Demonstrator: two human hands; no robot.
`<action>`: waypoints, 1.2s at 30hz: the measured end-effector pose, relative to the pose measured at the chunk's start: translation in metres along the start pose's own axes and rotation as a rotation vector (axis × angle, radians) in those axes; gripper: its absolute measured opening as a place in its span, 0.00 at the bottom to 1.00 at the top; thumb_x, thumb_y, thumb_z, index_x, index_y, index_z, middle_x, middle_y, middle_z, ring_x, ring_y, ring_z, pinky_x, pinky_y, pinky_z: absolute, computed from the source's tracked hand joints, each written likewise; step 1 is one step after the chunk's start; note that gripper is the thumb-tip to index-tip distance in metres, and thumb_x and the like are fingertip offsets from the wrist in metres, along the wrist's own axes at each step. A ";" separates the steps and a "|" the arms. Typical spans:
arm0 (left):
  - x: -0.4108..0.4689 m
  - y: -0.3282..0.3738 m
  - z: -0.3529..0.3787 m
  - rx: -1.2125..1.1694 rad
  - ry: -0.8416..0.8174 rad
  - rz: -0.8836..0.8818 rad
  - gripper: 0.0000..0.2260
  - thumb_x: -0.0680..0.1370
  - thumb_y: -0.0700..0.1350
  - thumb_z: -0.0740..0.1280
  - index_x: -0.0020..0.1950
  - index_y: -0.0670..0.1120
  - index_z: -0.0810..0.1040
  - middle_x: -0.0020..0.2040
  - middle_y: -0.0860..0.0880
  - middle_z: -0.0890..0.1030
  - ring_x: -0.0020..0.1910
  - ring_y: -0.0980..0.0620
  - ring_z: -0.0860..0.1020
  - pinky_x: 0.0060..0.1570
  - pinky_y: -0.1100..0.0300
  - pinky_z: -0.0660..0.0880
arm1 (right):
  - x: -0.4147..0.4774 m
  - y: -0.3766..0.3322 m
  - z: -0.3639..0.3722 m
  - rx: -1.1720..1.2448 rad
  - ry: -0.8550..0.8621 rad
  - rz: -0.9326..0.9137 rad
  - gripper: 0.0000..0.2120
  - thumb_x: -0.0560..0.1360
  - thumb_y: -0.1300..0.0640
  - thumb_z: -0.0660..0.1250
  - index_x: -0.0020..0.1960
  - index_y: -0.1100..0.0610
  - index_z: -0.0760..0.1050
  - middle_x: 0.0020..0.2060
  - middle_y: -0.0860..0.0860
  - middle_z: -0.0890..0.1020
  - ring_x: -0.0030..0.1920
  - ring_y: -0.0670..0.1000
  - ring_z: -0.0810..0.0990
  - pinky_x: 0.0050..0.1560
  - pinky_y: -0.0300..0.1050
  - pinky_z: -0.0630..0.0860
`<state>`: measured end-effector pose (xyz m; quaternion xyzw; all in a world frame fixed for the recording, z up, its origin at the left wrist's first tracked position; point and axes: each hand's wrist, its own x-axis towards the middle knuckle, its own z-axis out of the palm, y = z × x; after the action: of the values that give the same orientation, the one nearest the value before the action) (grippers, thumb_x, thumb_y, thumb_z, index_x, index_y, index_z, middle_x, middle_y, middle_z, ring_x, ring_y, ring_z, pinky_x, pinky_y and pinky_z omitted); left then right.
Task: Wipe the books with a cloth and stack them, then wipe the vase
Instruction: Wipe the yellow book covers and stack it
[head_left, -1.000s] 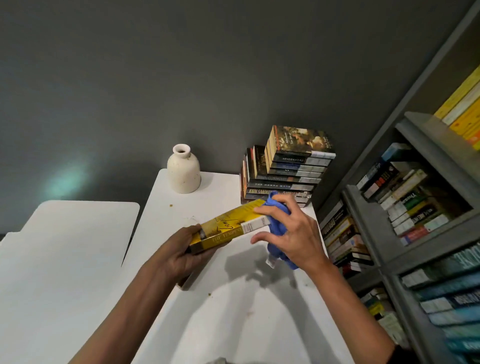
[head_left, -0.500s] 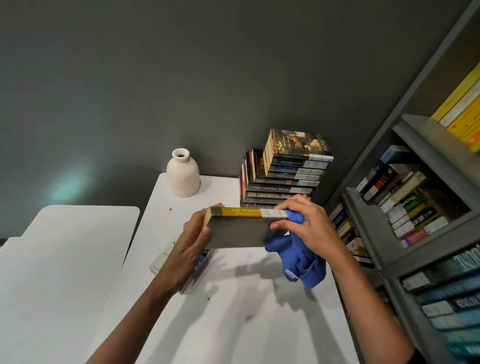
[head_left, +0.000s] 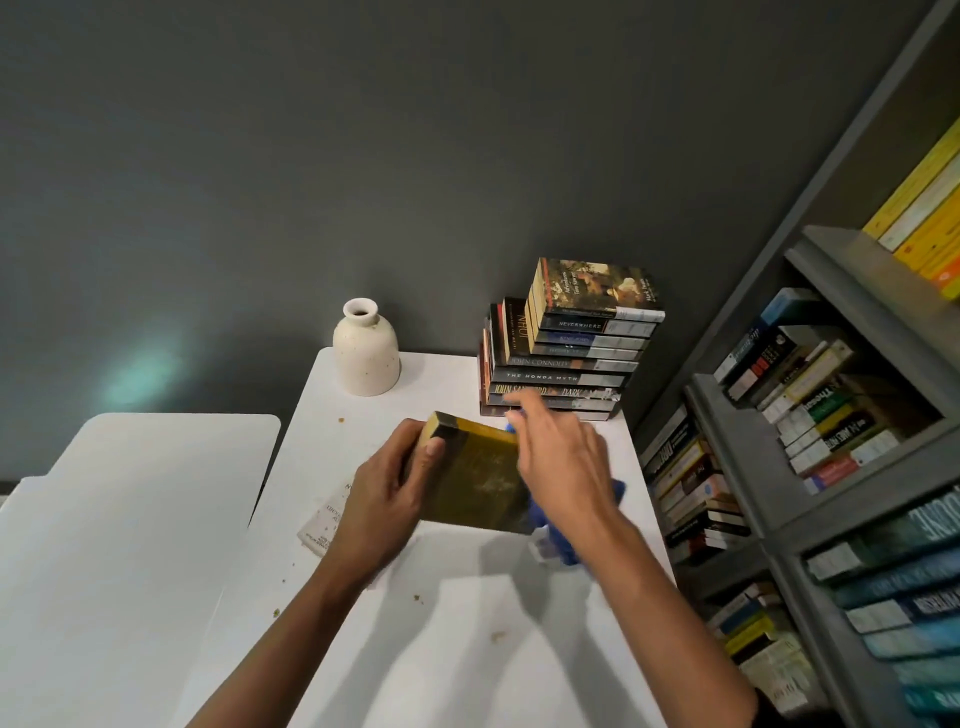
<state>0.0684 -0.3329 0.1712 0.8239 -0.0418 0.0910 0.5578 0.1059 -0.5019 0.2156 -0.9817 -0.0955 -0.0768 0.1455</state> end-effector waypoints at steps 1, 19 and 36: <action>-0.001 -0.002 0.004 0.036 0.001 0.001 0.15 0.79 0.57 0.57 0.47 0.47 0.75 0.38 0.52 0.75 0.38 0.54 0.73 0.36 0.65 0.67 | -0.001 -0.012 0.001 0.069 0.008 -0.021 0.15 0.83 0.51 0.52 0.68 0.49 0.66 0.40 0.50 0.79 0.38 0.53 0.76 0.38 0.45 0.68; 0.010 -0.007 -0.030 -0.220 0.027 -0.287 0.18 0.82 0.56 0.54 0.51 0.45 0.76 0.45 0.52 0.80 0.45 0.54 0.78 0.48 0.56 0.74 | -0.008 0.067 0.009 0.791 0.166 0.135 0.06 0.77 0.56 0.66 0.50 0.47 0.81 0.44 0.41 0.84 0.47 0.39 0.81 0.49 0.38 0.77; 0.016 0.008 -0.023 -0.292 0.199 -0.230 0.16 0.82 0.54 0.53 0.48 0.44 0.73 0.39 0.51 0.75 0.35 0.62 0.75 0.41 0.64 0.72 | -0.040 0.003 0.023 0.864 0.060 -0.231 0.08 0.69 0.65 0.74 0.47 0.56 0.85 0.43 0.46 0.84 0.45 0.44 0.82 0.50 0.40 0.78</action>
<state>0.0805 -0.3142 0.1895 0.7206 0.0953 0.1008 0.6793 0.0707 -0.5040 0.1858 -0.8112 -0.2237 -0.0743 0.5352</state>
